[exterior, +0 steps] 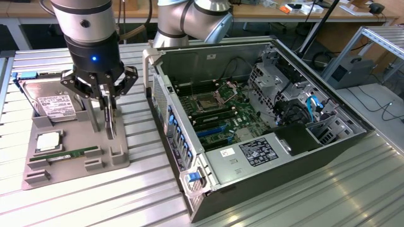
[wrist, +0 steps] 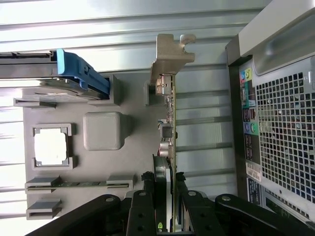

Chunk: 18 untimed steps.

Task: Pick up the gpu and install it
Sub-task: 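Pick up the gpu and move the gpu toward the slot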

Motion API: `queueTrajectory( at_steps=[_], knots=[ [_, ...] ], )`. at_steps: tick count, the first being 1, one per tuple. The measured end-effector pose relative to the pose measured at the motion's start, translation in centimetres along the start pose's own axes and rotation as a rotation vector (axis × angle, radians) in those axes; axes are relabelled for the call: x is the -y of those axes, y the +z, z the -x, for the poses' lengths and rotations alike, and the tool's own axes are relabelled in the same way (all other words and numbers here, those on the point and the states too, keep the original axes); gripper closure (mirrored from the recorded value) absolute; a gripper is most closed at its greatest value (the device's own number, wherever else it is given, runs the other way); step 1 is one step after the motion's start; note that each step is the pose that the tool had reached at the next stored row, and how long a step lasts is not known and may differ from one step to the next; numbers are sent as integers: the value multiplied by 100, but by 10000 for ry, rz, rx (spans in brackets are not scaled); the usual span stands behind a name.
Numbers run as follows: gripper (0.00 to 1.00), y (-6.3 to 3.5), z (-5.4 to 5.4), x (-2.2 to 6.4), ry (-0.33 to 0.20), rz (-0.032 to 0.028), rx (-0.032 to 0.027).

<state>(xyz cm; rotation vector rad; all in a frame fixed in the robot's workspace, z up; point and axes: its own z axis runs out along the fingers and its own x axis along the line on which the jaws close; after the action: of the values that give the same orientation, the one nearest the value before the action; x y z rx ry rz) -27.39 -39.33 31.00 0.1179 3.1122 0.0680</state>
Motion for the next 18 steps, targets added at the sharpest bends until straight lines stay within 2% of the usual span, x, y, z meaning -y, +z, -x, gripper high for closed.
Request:
queueTrajectory(
  at_steps=[18],
  knots=[
    [73, -71, 2, -3, 0, 0, 0]
  ],
)
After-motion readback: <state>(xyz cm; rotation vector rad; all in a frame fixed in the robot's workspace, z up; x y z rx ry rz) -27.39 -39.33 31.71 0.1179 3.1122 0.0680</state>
